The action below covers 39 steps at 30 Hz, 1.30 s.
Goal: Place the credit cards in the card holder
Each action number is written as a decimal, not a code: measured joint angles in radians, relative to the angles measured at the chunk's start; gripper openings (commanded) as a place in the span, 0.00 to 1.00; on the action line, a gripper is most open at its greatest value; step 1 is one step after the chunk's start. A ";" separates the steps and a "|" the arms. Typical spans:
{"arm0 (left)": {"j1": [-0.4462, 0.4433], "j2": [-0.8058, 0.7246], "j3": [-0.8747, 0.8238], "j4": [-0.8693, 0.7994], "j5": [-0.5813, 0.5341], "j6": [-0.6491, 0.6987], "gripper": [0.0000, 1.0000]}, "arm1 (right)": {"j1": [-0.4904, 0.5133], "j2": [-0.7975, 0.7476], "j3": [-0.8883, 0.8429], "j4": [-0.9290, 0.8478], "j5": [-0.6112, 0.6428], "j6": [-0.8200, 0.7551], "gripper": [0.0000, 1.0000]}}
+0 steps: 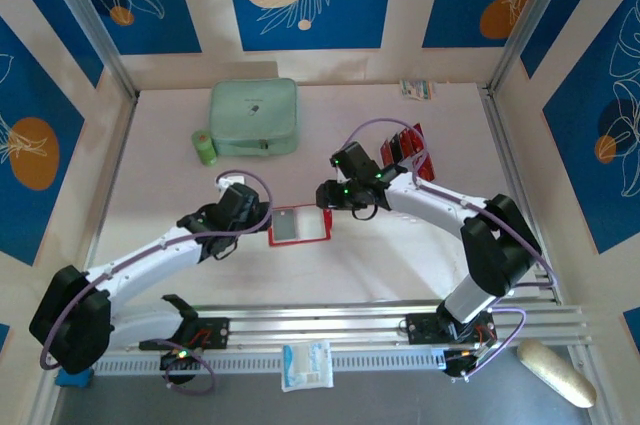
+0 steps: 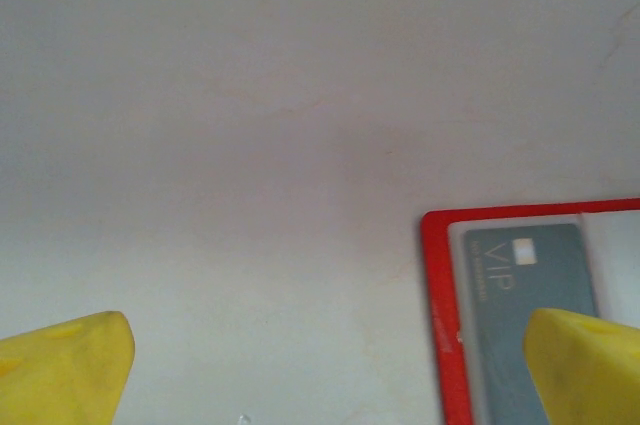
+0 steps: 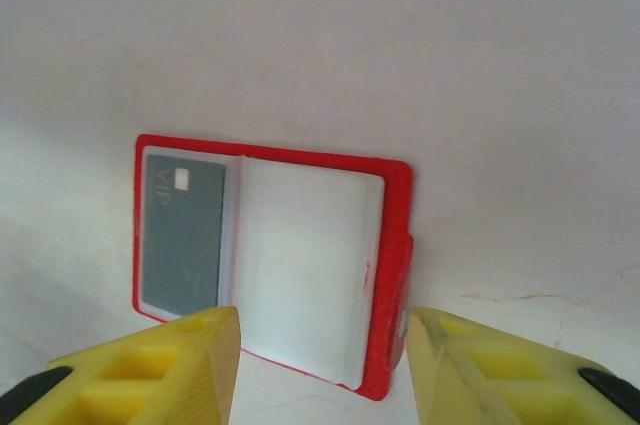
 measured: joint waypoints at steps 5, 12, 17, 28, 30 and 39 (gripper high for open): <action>0.002 0.019 0.046 -0.005 0.051 0.000 1.00 | -0.003 0.055 -0.020 0.008 0.003 -0.010 0.34; 0.002 0.091 0.099 0.008 0.132 0.000 0.99 | -0.048 0.067 -0.089 0.035 -0.006 -0.013 0.01; -0.001 0.149 0.120 0.039 0.188 -0.001 0.99 | -0.095 0.022 -0.164 0.056 -0.021 -0.009 0.00; -0.057 0.246 0.178 0.084 0.252 -0.012 0.99 | -0.147 -0.121 -0.247 0.056 -0.040 0.003 0.26; -0.070 0.254 0.183 0.092 0.256 -0.017 0.99 | -0.148 -0.164 -0.247 0.051 -0.047 0.010 0.25; -0.119 0.299 0.185 0.111 0.254 -0.041 0.98 | -0.092 -0.182 -0.219 0.096 -0.100 0.087 0.14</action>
